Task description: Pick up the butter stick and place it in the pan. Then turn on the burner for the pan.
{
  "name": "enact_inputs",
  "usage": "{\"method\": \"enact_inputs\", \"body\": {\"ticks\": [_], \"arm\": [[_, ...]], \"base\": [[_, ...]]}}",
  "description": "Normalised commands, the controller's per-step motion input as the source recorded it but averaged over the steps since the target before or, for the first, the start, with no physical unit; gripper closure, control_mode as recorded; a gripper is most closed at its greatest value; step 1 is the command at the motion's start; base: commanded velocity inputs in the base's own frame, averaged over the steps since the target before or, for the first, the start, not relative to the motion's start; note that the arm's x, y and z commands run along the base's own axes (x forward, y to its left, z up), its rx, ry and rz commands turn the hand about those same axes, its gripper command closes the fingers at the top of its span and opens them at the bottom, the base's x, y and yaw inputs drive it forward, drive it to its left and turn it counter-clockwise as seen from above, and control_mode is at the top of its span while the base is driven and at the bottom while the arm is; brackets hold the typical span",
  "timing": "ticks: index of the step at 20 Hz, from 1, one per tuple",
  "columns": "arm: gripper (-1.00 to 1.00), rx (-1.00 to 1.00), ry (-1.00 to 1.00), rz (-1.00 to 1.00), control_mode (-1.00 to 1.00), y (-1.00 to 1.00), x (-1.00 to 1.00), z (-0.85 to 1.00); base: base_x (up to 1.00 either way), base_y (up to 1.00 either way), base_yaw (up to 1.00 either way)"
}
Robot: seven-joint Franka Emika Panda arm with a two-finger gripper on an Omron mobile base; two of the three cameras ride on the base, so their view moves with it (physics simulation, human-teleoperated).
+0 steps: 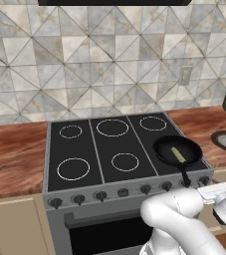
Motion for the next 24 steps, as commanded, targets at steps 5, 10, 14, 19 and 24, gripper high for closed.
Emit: {"method": "enact_inputs", "body": {"ticks": [5, 10, 14, 19, 24], "arm": [[-1.0, 0.0, 0.0, 0.0, -1.0, 0.0, 0.07, 0.0], [-1.0, 0.0, 0.0, 0.0, -1.0, 0.0, 0.08, 0.0], [1.0, 0.0, 0.0, 0.0, -1.0, 0.0, 0.05, 0.0], [1.0, 0.0, 0.0, 0.0, -1.0, 0.0, 0.0, 0.0], [1.0, 0.0, 0.0, 0.0, -1.0, 0.0, 0.0, 0.0]], "base": [[0.0, 0.0, 0.0], [0.0, 0.0, 0.0], [0.0, 0.0, 0.0], [0.0, 0.0, 0.0], [0.0, 0.0, 0.0]]}}
